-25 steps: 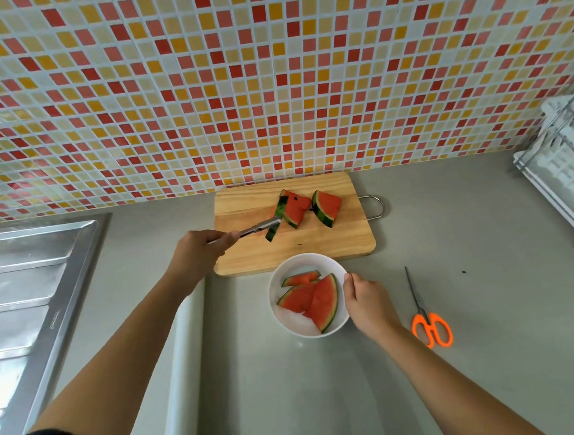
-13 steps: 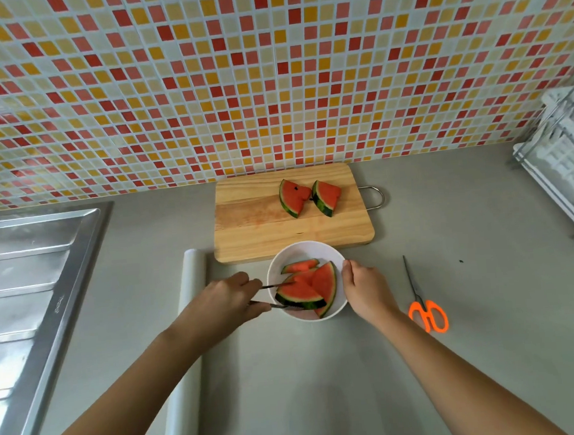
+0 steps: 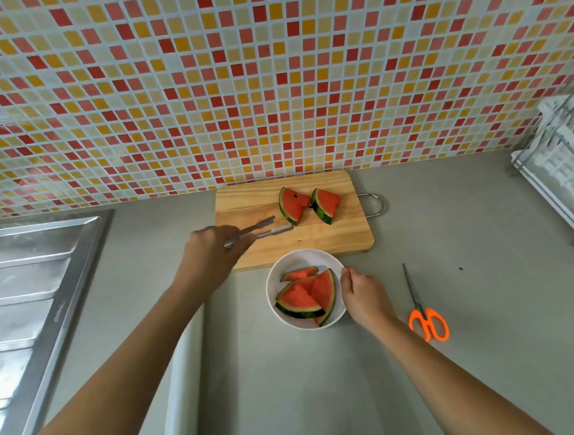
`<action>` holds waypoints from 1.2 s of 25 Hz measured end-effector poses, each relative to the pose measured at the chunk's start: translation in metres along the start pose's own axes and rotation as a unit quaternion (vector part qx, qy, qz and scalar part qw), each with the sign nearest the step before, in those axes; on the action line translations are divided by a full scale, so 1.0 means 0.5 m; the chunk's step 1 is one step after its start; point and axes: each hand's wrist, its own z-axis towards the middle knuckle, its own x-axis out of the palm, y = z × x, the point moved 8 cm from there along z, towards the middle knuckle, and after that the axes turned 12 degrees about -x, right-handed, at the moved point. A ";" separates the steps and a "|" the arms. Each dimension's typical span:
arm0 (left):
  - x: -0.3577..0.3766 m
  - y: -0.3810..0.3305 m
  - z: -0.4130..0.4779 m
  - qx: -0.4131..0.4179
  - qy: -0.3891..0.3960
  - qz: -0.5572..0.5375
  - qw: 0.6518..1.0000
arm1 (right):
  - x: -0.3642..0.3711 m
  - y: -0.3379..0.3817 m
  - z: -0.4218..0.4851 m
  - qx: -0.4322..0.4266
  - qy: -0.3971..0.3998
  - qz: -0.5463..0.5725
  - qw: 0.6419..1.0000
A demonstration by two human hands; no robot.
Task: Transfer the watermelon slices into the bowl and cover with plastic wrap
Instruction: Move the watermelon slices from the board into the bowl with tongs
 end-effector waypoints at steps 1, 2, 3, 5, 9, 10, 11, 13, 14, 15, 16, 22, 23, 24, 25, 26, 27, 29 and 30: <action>0.030 0.006 0.030 -0.057 0.019 -0.018 0.998 | 0.000 0.001 0.000 0.001 0.002 0.002 1.000; 0.067 0.009 0.051 -0.107 0.051 -0.041 0.992 | 0.000 0.002 -0.001 0.001 0.003 0.000 1.000; 0.104 0.008 0.064 -0.136 0.074 -0.054 0.986 | -0.001 0.002 -0.001 0.000 0.002 -0.004 1.000; 0.160 -0.002 0.073 -0.143 0.073 -0.038 0.986 | -0.001 0.005 -0.002 -0.010 0.000 -0.008 1.000; 0.182 -0.009 0.075 -0.116 0.004 0.005 0.993 | -0.006 0.007 0.002 -0.016 -0.004 -0.013 1.000; 0.181 -0.002 0.076 -0.122 -0.002 0.013 0.992 | -0.006 0.005 0.003 -0.015 -0.004 -0.010 1.000; 0.180 0.007 0.076 -0.130 -0.007 0.022 0.991 | -0.006 0.004 0.003 -0.014 -0.002 -0.006 1.000; 0.174 0.030 0.078 -0.144 -0.024 0.030 0.989 | -0.003 0.004 0.003 -0.012 0.003 0.000 1.000; 0.170 0.039 0.079 -0.145 -0.029 0.025 0.989 | -0.002 0.004 0.002 -0.011 0.003 0.003 1.000; 0.169 0.044 0.081 -0.141 -0.031 0.018 0.989 | -0.002 0.003 0.002 -0.009 0.003 0.006 1.000; 0.171 0.046 0.082 -0.135 -0.030 0.014 0.990 | -0.001 0.002 0.001 -0.007 0.002 0.010 1.000; 0.196 0.035 0.102 -0.135 -0.023 -0.018 0.990 | 0.002 -0.005 0.002 -0.006 0.008 0.009 1.000; 0.204 0.031 0.108 -0.134 -0.017 -0.025 0.991 | 0.003 -0.004 0.003 -0.006 0.007 0.009 1.000; 0.211 0.028 0.114 -0.134 -0.011 -0.029 0.990 | 0.002 -0.004 0.003 -0.008 0.006 0.008 1.000; 0.217 0.027 0.119 -0.136 -0.007 -0.030 0.990 | 0.002 -0.003 0.004 -0.009 0.002 0.007 1.000; 0.221 0.026 0.124 -0.138 -0.004 -0.029 0.990 | 0.001 -0.002 0.004 -0.012 -0.002 0.006 1.000; 0.224 0.027 0.129 -0.137 -0.004 -0.027 0.990 | 0.001 -0.003 0.005 -0.012 -0.004 0.004 1.000; 0.224 0.027 0.137 -0.126 -0.007 -0.029 0.992 | 0.002 -0.003 0.005 -0.011 -0.004 0.001 1.000; 0.222 0.028 0.139 -0.120 -0.010 -0.035 0.992 | 0.002 -0.002 0.005 -0.011 -0.004 0.001 1.000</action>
